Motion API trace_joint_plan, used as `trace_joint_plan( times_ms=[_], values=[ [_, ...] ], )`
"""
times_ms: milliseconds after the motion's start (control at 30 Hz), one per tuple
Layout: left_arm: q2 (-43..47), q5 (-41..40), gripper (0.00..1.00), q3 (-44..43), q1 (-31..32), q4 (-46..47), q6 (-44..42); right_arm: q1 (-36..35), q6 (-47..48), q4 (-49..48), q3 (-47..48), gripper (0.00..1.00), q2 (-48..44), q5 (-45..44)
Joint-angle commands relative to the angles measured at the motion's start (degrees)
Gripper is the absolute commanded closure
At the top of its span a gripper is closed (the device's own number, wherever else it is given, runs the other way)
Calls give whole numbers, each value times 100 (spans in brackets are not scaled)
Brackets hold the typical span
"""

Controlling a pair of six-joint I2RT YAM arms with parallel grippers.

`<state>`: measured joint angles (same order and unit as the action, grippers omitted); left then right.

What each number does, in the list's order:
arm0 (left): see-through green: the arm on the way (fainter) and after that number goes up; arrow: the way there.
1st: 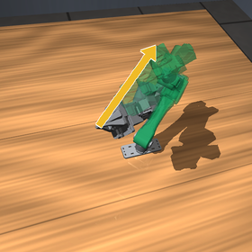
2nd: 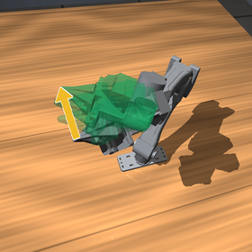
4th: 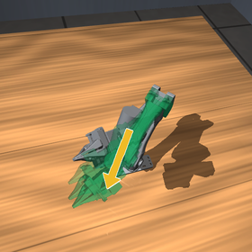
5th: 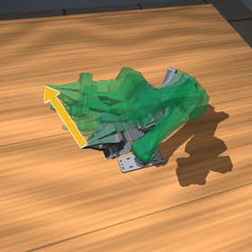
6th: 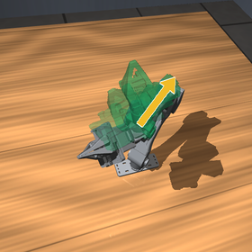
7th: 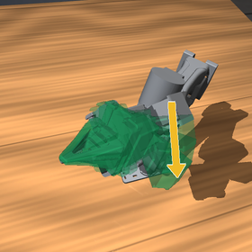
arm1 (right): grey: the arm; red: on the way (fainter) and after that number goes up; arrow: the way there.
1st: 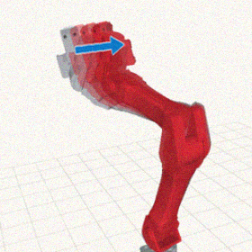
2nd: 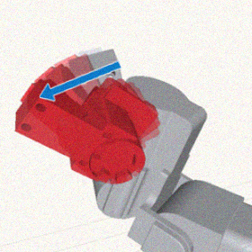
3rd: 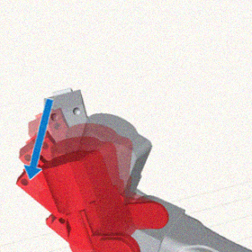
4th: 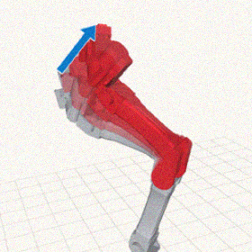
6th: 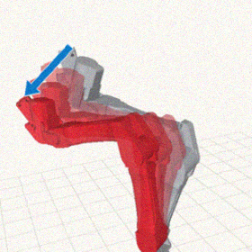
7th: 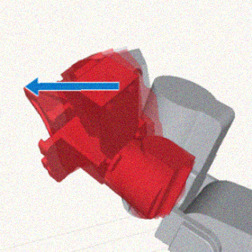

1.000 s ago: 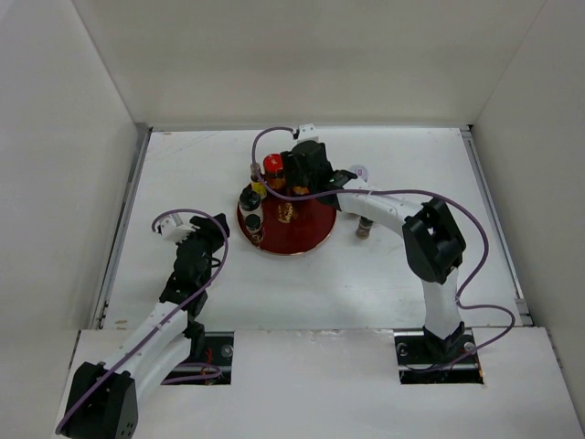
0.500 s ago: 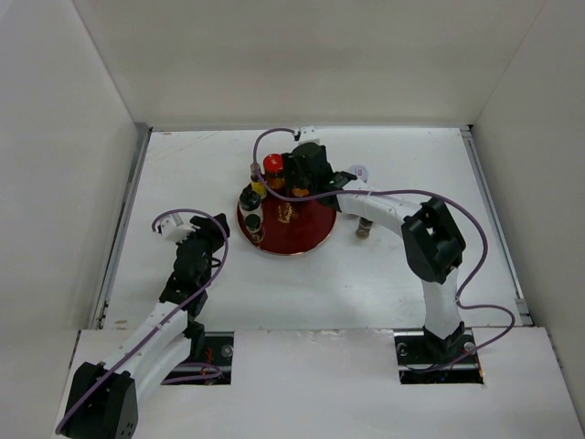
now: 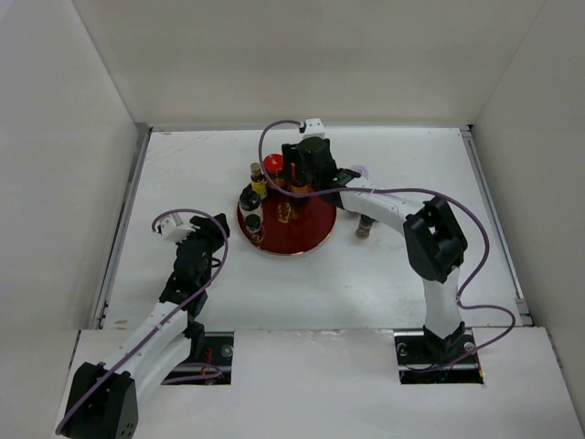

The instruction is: Organize the condiment bottles

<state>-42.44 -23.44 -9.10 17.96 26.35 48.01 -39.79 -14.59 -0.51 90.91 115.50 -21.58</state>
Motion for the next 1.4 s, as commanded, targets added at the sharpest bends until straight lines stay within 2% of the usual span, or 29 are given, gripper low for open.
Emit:
trace_joint_plan(
  times_ms=[0, 167, 367, 733, 933, 1367],
  values=[
    [78, 59, 54, -21, -60, 213, 16, 98, 0, -502, 41, 15, -607, 102],
    [139, 50, 54, -13, -60, 178, -2, 449, -9, -652, -556, 16, -1353, -12],
    [104, 59, 54, -30, -42, 204, 15, 1117, -97, -292, -1383, 18, -1821, -276],
    [42, 147, 54, -48, -60, 230, 16, 1707, -53, 139, -1261, 18, -1030, 40],
    [-72, 164, 54, -56, -42, 257, 33, 1769, -70, 183, -1225, 15, -837, 242],
    [-116, 173, 54, -56, -60, 257, 51, 1760, -185, 517, -1129, 18, -590, 242]
  ],
)
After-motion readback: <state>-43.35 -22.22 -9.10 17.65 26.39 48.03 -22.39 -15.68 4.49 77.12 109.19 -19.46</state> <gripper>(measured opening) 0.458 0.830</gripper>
